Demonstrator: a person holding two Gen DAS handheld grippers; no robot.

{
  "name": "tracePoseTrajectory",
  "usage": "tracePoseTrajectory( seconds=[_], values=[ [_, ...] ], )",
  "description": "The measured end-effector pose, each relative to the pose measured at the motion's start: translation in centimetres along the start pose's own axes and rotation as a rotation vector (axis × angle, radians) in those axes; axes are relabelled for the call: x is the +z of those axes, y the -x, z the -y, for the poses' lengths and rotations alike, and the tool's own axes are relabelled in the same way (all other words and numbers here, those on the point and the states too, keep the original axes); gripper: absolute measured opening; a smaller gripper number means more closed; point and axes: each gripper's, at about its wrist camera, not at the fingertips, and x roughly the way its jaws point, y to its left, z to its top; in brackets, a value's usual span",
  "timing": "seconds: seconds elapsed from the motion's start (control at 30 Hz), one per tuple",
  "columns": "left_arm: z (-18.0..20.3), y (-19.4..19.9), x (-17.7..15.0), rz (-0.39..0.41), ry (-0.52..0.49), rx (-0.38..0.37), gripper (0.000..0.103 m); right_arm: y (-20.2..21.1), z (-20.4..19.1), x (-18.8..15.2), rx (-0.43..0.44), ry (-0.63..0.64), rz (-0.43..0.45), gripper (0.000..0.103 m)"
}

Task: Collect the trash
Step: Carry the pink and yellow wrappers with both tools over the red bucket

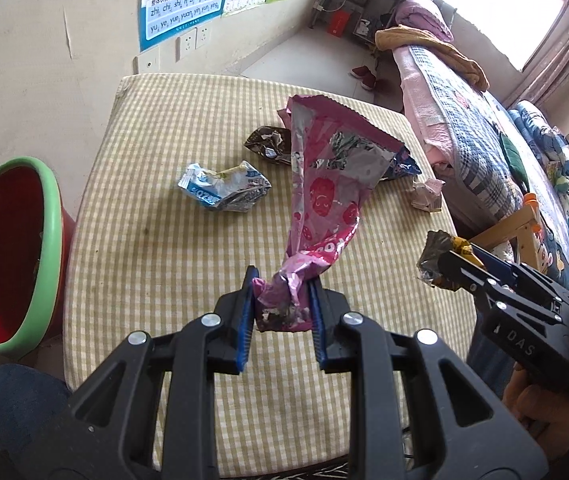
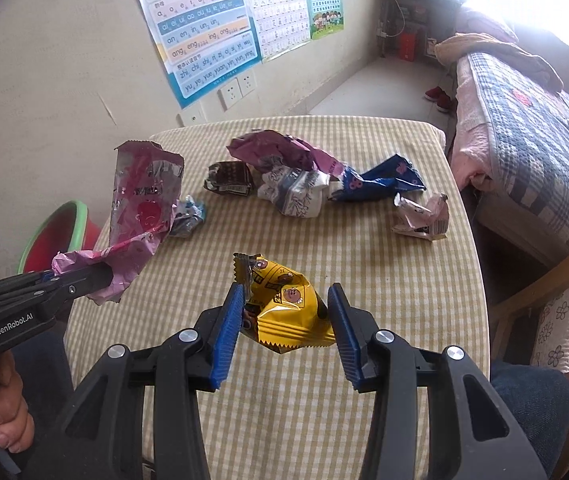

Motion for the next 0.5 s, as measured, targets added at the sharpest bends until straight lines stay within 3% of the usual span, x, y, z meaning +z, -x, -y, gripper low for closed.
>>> tracePoseTrajectory(
  seconds=[0.5],
  values=[
    [-7.2, 4.7, -0.2, 0.094, 0.141, 0.049, 0.023, 0.6, -7.7, 3.2, 0.070, 0.132, 0.051, 0.043]
  ],
)
